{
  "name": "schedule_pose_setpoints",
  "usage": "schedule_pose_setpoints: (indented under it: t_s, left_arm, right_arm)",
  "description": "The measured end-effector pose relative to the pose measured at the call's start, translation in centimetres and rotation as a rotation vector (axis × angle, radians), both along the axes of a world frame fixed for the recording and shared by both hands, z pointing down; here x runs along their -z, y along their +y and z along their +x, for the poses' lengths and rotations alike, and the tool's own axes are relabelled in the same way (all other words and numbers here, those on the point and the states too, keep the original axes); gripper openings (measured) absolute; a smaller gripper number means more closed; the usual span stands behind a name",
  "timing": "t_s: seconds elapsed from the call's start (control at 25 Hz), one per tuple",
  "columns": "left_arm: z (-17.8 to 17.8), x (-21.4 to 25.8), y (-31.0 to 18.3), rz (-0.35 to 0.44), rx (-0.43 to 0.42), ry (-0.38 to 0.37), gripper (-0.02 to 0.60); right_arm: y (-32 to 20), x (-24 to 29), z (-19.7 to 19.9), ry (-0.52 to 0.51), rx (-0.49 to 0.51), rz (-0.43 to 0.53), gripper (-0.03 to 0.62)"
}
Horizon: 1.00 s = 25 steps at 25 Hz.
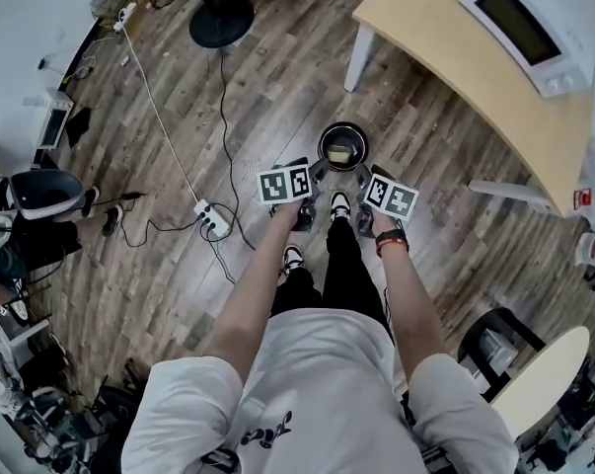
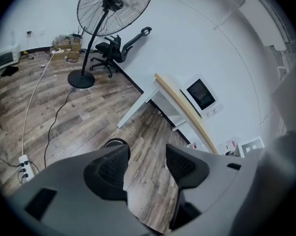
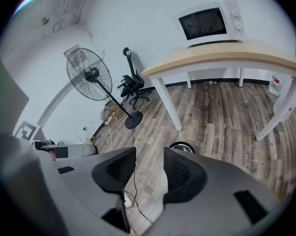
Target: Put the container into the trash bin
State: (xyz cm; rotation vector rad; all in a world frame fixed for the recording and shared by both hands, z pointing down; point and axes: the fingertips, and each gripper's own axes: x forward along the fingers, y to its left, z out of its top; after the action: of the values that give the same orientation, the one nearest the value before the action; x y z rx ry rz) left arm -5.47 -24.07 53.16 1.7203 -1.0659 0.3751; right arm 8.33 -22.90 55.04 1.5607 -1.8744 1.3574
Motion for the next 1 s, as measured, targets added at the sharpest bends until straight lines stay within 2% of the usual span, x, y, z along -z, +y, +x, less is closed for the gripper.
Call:
schedule_pose_setpoints:
  t_s: [0.2,0.4,0.56,0.8,1.0]
  left_arm:
    - [-0.8,5.3,0.8,0.097,-0.004,-0.032,0.252]
    - [-2.0,8.7,2.7,0.16,-0.019,-0.064,0.252]
    - [-2.8,11.6,3.7,0.233,-0.05,-0.108,0.25]
    - [-3.4,15.5,4.9,0.324,-0.067,-0.133,0.244]
    - [-3.5,19.2,5.5,0.424,-0.082,-0.169,0.236]
  right_arm:
    - [0.8,5.0,0.7,0.033,0.007,0.087,0.193]
    - [2.4,9.0,0.3,0.027,0.022,0.16,0.192]
    - [3.2,12.6,0.1,0.058,0.03,0.228,0.189]
    - [4.4,17.1,-0.4,0.086,0.045,0.315,0.187]
    - [5.3,21.5,-0.7,0.186,0.086,0.426,0.183]
